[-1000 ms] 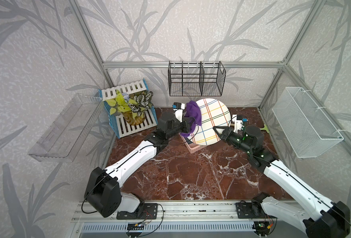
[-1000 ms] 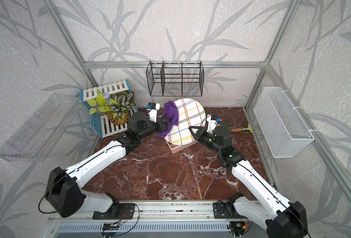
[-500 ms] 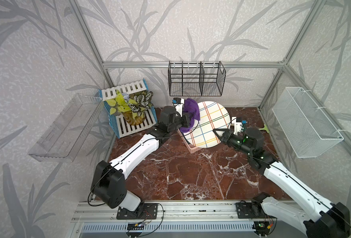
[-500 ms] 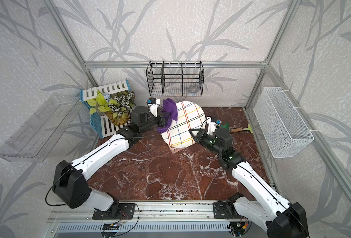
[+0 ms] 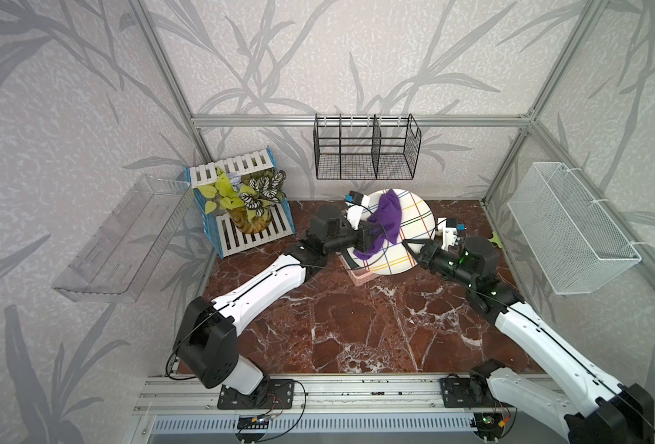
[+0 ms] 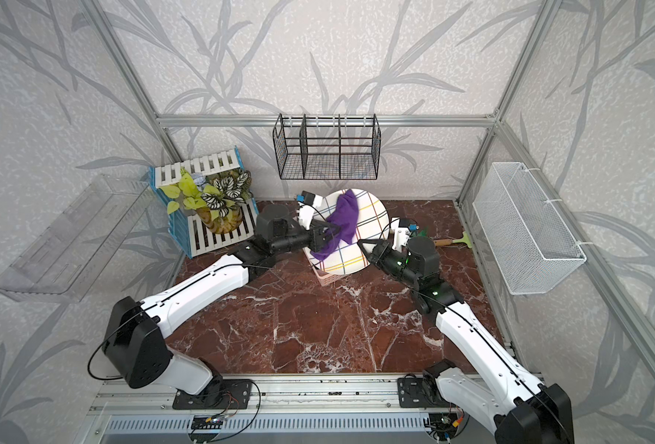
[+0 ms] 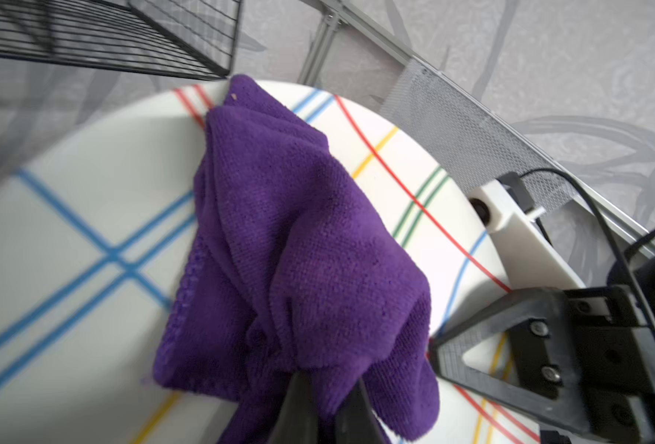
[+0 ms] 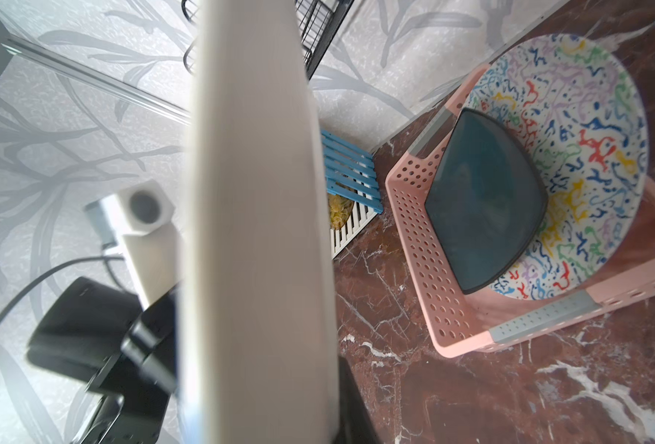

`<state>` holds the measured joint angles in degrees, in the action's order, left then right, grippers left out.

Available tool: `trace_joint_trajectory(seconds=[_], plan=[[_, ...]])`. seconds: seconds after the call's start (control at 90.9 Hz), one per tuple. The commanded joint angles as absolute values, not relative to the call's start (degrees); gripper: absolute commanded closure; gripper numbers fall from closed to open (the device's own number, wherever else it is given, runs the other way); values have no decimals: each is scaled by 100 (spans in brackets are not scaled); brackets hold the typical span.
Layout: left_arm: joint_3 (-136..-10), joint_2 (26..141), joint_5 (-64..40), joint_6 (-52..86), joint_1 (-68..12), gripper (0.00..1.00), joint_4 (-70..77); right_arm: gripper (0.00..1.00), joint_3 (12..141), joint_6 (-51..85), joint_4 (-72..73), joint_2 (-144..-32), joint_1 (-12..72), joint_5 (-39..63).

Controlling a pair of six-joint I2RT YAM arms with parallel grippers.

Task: Wipe the wet plate dry
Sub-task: Wipe the plate with towel.

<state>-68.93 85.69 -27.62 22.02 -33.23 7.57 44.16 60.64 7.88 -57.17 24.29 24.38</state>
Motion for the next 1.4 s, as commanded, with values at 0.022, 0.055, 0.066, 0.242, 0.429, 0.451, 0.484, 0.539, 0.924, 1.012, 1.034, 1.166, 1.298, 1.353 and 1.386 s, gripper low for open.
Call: trace_joint_trajectory(seconds=[0.022, 0.055, 0.066, 0.242, 0.429, 0.451, 0.484, 0.539, 0.924, 1.012, 1.034, 1.166, 1.298, 1.353, 1.386], plan=[[-7070, 8716, -2649, 1867, -3900, 100, 110, 100, 4983, 5675, 2006, -5557, 2908, 3115], [-7210, 8833, -2614, 1776, -4053, 100, -15, 100, 5028, 5673, 2015, -5617, 2912, 3072], [-7243, 8868, -2617, 1771, -4087, 100, -43, 100, 5050, 5675, 2018, -5634, 2898, 3035], [-6408, 8425, -2799, 3139, -3533, 100, 1565, 100, 5269, 6308, 2138, -5592, 1854, 2670], [-5169, 7660, -3471, 6317, -2267, 100, 4975, 100, 5037, 7446, 3124, -5292, 741, 3003], [-5146, 7650, -3500, 6598, -2206, 100, 5214, 100, 5006, 7570, 3224, -5250, 660, 3029], [-5147, 7660, -3524, 6984, -2149, 100, 5545, 100, 4959, 7737, 3446, -5207, 611, 3058], [-5238, 7771, -3540, 7579, -2129, 100, 6169, 100, 4917, 7999, 3893, -5191, 595, 3096], [-7331, 9588, -3279, 10551, -2729, 100, 9034, 100, 4912, 8091, 4497, -5757, 1810, 3084], [-7468, 9730, -3129, 10661, -2902, 100, 9171, 100, 4982, 8019, 4548, -5994, 2201, 3019], [-7488, 9754, -3111, 10701, -2956, 100, 9210, 100, 5020, 7988, 4558, -6077, 2277, 2987], [-7585, 9946, -3088, 10754, -3571, 100, 9320, 100, 5617, 8015, 4718, -6648, 2374, 3055], [-7661, 10021, -2773, 10757, -3855, 100, 9726, 100, 6245, 8152, 4345, -6931, 1917, 2797], [-7779, 9996, -2489, 10864, -3679, 100, 9822, 100, 6201, 8339, 4398, -6908, 1679, 2745], [-7934, 10000, -2414, 10936, -3534, 100, 9829, 100, 6103, 8422, 4497, -6871, 1615, 2756]])
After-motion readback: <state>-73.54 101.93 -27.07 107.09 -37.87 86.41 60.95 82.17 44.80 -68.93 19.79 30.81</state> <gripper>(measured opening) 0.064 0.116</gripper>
